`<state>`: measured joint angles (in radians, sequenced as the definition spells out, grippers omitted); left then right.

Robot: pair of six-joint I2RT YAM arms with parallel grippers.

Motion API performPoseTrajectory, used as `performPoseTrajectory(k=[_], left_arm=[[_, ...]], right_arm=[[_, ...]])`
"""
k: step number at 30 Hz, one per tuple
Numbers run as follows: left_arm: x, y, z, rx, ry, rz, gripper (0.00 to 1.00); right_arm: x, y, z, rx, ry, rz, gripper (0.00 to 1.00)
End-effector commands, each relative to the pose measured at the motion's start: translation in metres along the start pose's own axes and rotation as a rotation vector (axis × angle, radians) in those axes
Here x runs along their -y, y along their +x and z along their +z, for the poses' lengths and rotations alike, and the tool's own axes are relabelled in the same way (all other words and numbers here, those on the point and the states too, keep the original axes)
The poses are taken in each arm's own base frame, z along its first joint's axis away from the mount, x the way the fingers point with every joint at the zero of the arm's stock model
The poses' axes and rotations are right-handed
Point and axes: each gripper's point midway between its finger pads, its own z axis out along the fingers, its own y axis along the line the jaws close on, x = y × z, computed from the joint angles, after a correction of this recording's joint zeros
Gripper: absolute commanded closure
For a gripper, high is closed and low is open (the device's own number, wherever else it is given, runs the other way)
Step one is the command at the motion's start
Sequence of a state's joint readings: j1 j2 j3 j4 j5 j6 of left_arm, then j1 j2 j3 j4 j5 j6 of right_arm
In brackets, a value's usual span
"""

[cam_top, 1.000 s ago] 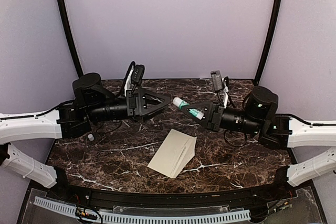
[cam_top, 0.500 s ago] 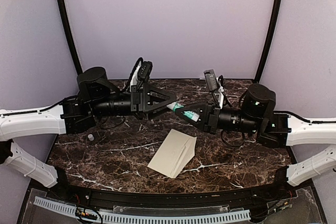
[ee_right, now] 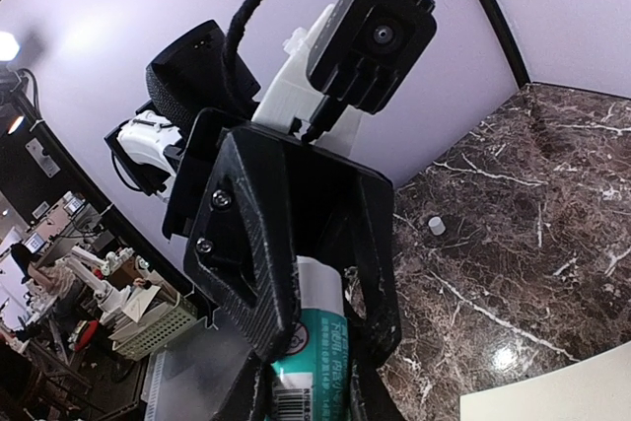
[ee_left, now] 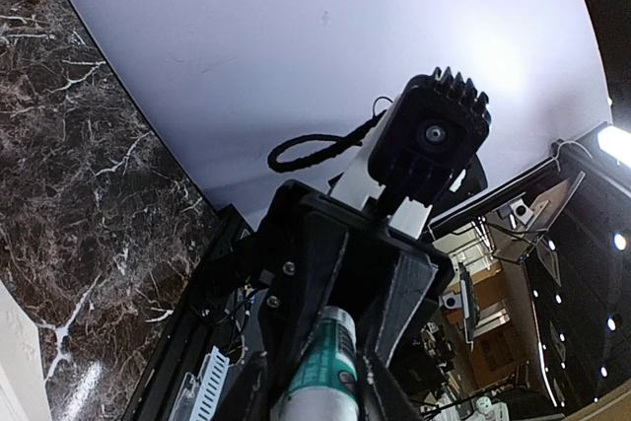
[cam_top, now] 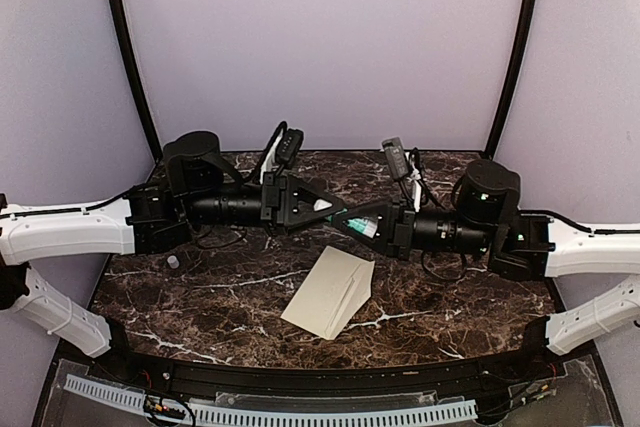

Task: Place the letter into the envelope and seal it
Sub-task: Place the solid glue at the center of the board.

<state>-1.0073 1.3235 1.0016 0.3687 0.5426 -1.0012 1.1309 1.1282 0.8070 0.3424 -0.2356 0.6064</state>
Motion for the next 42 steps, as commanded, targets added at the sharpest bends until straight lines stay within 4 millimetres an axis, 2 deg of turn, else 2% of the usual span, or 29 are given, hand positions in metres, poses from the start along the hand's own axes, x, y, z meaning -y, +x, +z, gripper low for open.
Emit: performPoseTrajectory(k=[1,6,10,12,13,17,25,33,38,42], left_arm=[[0.023,-0.002,-0.003,-0.009,0.058,0.030,0.75],[0.022,0.002,-0.004,-0.025,0.058,0.019,0.89],[0.020,0.004,-0.007,-0.024,0.045,0.008,0.93],[0.020,0.005,-0.008,-0.027,0.048,0.002,0.87],[0.020,0.006,-0.009,-0.029,0.049,0.000,0.79],[0.020,0.008,-0.009,-0.039,0.052,-0.006,0.70],[0.017,0.011,-0.008,-0.048,0.056,-0.023,0.61],[0.013,0.015,-0.007,-0.053,0.063,-0.050,0.57],[0.011,0.015,-0.007,-0.047,0.068,-0.058,0.75],[0.012,0.014,-0.007,-0.039,0.072,-0.060,0.79]], right_arm=[[-0.006,-0.010,0.002,0.025,-0.006,-0.019,1.00],[0.002,-0.007,0.003,0.017,0.036,-0.016,1.00],[0.008,-0.006,0.001,0.025,0.064,-0.013,1.00],[0.010,-0.006,0.000,0.027,0.074,-0.012,1.00],[0.011,-0.006,0.000,0.026,0.078,-0.012,1.00],[0.011,-0.005,0.001,0.023,0.078,-0.017,1.00],[0.013,-0.006,0.001,0.024,0.089,-0.023,1.00],[0.014,-0.005,0.002,0.025,0.094,-0.024,1.00],[0.013,-0.004,0.003,0.018,0.084,-0.029,1.00],[0.012,-0.002,0.004,0.010,0.072,-0.032,1.00]])
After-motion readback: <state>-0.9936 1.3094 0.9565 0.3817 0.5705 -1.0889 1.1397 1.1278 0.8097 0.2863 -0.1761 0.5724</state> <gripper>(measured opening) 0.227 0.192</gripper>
